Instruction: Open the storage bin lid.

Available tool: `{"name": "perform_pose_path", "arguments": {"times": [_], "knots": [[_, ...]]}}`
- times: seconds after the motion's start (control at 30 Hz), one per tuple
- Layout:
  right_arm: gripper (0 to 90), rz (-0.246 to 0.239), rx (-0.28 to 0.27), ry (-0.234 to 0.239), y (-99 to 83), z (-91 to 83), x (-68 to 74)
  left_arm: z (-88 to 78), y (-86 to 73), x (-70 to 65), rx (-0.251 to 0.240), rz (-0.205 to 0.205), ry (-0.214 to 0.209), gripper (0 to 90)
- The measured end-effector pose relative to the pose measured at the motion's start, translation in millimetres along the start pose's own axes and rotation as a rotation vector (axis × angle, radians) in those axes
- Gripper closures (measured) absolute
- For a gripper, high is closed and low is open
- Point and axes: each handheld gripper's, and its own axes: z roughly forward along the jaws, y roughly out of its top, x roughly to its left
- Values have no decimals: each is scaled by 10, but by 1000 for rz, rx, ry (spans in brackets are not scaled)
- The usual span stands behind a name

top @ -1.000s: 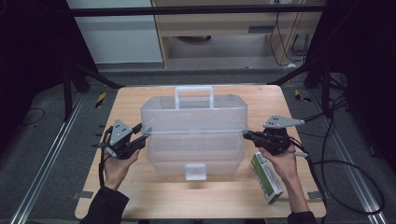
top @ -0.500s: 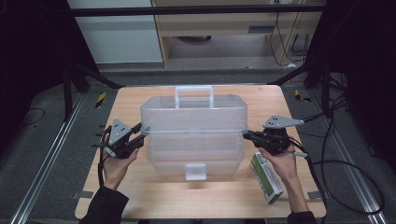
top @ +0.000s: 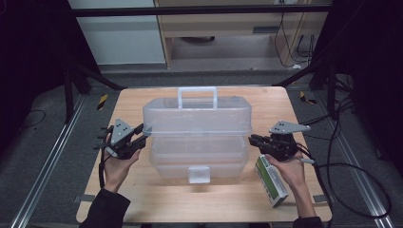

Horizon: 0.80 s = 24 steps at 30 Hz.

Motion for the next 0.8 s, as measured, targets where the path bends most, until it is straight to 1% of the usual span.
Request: {"name": "perform_pose_path", "arguments": {"times": [0.07,0.1,0.13,0.2,0.3,0.4,0.43,0.47,0.5,0.57,0.67,0.8], "knots": [[776,-2,4,-5,-16,2,-3,5,9,2,-1,-1,1,689],[753,3,26,-25,-64,8,-2,10,18,9,-1,2,1,690],[747,5,33,-28,-78,14,-6,14,21,10,-2,-5,3,691],[732,14,44,-31,-111,33,-6,19,29,17,-2,-4,4,694],[701,11,61,-36,-140,95,6,25,35,21,-2,-7,4,694],[686,18,78,-44,-161,153,13,32,36,29,-5,-11,2,695],[686,18,78,-44,-161,153,13,32,36,29,-5,-11,2,695],[681,32,82,-39,-178,184,9,38,34,35,-5,-16,1,696],[680,35,85,-39,-180,192,13,39,33,34,-5,-17,2,696],[675,30,88,-31,-186,214,22,40,37,30,-4,-20,5,697],[673,37,98,-21,-193,239,34,40,44,31,-2,-16,7,699],[682,32,108,-21,-204,268,41,41,48,34,-2,-19,6,698]]}}
